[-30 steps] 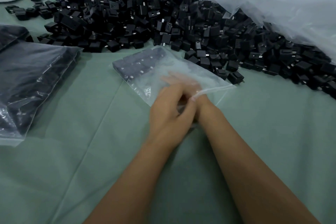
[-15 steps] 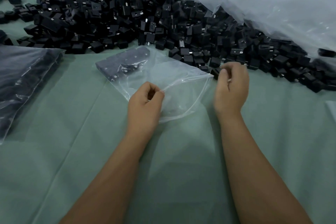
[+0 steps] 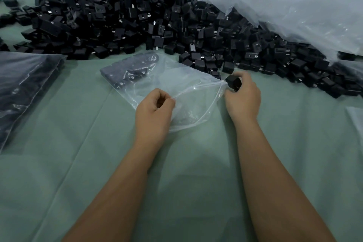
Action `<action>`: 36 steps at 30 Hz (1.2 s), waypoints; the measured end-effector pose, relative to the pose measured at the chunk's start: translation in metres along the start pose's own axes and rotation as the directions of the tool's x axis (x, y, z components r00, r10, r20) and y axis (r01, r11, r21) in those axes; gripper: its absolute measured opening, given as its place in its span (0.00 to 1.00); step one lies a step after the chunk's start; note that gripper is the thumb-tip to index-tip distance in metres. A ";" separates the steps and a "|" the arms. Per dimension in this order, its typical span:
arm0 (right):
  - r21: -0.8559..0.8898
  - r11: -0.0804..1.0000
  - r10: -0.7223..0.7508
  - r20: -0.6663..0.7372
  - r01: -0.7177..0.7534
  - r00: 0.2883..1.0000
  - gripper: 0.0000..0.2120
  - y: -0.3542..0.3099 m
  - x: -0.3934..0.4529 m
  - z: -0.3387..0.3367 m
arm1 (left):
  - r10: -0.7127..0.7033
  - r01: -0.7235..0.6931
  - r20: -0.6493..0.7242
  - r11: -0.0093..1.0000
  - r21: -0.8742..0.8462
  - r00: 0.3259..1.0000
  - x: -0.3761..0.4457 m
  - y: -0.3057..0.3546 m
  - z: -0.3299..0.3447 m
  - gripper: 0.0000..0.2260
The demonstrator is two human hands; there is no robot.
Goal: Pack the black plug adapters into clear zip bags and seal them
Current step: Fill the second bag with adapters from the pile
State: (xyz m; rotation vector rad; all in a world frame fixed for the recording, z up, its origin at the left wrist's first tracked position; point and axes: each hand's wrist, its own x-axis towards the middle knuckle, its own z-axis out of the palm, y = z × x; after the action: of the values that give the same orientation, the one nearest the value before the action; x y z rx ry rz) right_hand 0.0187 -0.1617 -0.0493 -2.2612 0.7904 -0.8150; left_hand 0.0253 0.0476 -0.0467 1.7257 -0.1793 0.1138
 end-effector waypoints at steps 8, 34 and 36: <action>0.540 0.835 0.239 -0.179 -0.107 0.954 0.10 -0.018 -0.030 -0.019 | -0.011 0.011 0.013 1.000 -0.001 1.000 0.003 -0.006 0.000 0.06; 0.123 0.878 -0.468 0.426 0.462 0.775 0.10 -0.034 -0.084 -0.035 | 0.000 -0.004 0.056 0.997 0.072 0.998 -0.004 0.001 -0.001 0.06; 0.043 0.852 -0.486 0.434 0.522 0.758 0.13 -0.034 -0.084 -0.034 | 0.018 -0.020 0.046 0.999 0.037 0.999 -0.006 0.002 -0.002 0.06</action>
State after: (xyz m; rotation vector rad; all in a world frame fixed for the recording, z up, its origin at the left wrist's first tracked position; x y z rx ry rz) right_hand -0.0474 -0.0923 -0.0334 -2.6353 -0.0115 -0.4653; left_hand 0.0187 0.0492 -0.0454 1.7652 -0.2284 0.0920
